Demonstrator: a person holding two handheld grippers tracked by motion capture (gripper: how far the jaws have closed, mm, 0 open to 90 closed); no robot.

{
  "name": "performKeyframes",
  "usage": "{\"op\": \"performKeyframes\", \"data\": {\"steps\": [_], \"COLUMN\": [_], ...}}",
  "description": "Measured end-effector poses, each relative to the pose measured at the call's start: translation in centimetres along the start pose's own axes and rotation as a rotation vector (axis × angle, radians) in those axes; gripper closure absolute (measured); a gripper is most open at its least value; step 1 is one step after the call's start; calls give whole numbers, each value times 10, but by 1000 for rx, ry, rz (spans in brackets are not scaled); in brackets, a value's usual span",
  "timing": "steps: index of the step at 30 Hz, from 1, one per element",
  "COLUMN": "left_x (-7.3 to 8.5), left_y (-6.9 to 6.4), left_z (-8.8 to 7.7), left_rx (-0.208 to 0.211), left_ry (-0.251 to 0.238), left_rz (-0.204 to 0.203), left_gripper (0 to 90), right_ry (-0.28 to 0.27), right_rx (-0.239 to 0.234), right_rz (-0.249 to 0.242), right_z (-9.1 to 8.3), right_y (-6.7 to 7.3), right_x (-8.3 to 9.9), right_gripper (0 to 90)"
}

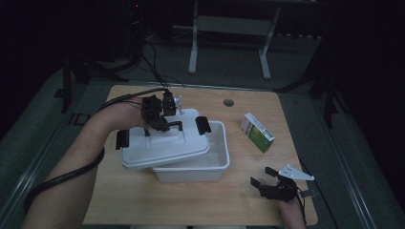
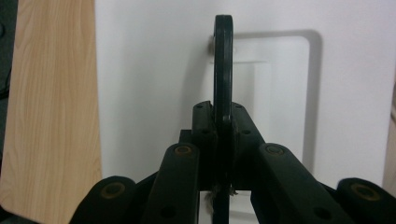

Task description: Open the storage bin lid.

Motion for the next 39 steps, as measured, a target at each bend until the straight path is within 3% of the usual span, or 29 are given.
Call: {"op": "performKeyframes", "data": {"steps": [12,23,25,26,29,32,39], "left_x": [49,121,121,140,151,172,202], "left_y": [5,6,6,4,2,0,-5], "left_z": [-7,-23,-23,-24,-25,-28,-16], "left_rx": [-7,-28,-28,-30,-32,-34,-29], "left_ry": [3,-8,-8,-5,8,-1,6], "left_rz": [-89,-224,-224,-256,-270,-312,-371], "left_gripper": [833,833,834,833,834,833,833], "right_ry": [7,12,14,16,19,22,26], "right_rx": [4,8,8,11,13,14,15], "right_rz": [-1,-3,-1,-2,-5,-6,-8], "right_z": [1,2,2,3,3,3,4], "right_y": [0,1,1,0,1,2,2], "right_x": [0,0,1,1,1,1,1], "right_gripper": [140,140,140,140,140,140,140]}}
Point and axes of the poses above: each handheld gripper's, and its own axes: z roughly forward along the jaws, x roughly out of its underside, y roughly to its left, the point moved 6 cm from there along z, roughly forward along the jaws, and after that the axes turned 7 degrees about -x, right-handed, at the moved point
